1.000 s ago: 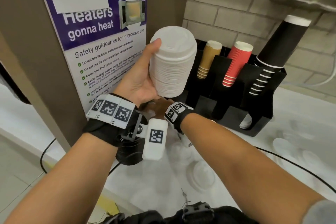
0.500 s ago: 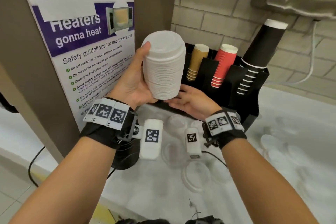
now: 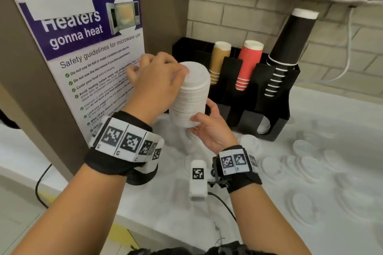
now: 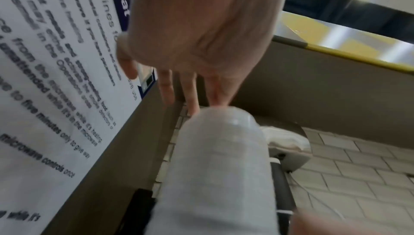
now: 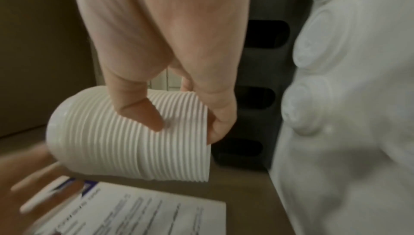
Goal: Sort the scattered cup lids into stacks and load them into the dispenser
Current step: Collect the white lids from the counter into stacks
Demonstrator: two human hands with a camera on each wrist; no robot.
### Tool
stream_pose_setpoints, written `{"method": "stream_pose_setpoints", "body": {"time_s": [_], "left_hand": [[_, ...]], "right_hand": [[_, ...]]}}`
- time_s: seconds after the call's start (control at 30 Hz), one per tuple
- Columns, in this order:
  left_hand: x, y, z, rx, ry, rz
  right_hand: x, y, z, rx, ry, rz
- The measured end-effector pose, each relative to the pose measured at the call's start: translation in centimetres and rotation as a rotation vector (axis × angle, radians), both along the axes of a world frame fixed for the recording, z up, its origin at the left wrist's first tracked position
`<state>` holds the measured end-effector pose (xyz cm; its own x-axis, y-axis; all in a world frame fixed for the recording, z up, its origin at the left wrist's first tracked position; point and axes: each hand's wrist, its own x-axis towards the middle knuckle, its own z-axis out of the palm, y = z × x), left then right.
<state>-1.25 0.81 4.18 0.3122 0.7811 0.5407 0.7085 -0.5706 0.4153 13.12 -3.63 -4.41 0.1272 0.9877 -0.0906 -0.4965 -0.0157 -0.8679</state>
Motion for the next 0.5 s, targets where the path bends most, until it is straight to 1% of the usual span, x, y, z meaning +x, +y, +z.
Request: {"method": "stream_pose_setpoints", "body": {"time_s": [0.1, 0.23, 0.3, 0.43, 0.5], "left_hand": [[-0.5, -0.4, 0.4, -0.097, 0.187, 0.012], [-1.1, -0.9, -0.2, -0.263, 0.339, -0.01], [-1.3, -0.7, -0.6, -0.344, 0.383, 0.012], [-1.7, -0.2, -1.6, -0.488, 0.439, 0.061], [-2.0, 0.0, -2.2, -0.543, 0.441, 0.062]], "right_hand": [[-1.8, 0.3, -1.5, -0.086, -0.044, -0.019], [-3.7, 1.0, -3.3, -0.205, -0.033, -0.013], [-4.5, 1.2, -4.0, -0.274, -0.045, 0.004], [-6.0, 1.6, -5.2, -0.357, 0.017, 0.08], [-6.2, 1.9, -5.7, -0.378, -0.03, 0.106]]}}
